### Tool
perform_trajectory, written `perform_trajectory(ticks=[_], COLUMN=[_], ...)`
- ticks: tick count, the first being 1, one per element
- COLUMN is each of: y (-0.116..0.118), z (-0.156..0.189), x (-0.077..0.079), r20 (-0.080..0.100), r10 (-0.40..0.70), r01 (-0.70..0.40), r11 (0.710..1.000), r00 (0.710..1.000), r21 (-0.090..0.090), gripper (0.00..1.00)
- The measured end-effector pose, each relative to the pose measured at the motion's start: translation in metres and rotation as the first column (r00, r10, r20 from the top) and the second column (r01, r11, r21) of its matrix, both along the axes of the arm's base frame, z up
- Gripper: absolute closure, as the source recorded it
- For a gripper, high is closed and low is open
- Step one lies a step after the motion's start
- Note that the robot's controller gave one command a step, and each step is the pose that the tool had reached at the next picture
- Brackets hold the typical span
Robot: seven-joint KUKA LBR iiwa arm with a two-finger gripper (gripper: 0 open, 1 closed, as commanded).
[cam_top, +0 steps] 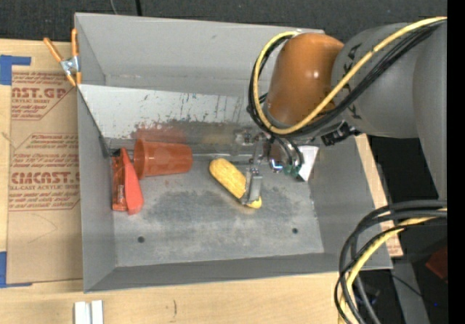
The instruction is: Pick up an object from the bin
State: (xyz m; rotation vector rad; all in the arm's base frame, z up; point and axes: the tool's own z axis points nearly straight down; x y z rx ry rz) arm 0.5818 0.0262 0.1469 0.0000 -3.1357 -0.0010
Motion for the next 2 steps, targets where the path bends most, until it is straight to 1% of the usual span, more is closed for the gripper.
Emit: perform_trajectory(ticks=[1,2], y=[0.000,-0.002], z=[0.005,-0.040], x=[0.002,-0.003], r20=[0.007,0.008], r10=[0.000,-0.102], r01=[0.000,0.102], r11=[1.000,0.995], r00=[1.000,0.995], r21=[0.000,0.001], gripper=[0.00,0.00])
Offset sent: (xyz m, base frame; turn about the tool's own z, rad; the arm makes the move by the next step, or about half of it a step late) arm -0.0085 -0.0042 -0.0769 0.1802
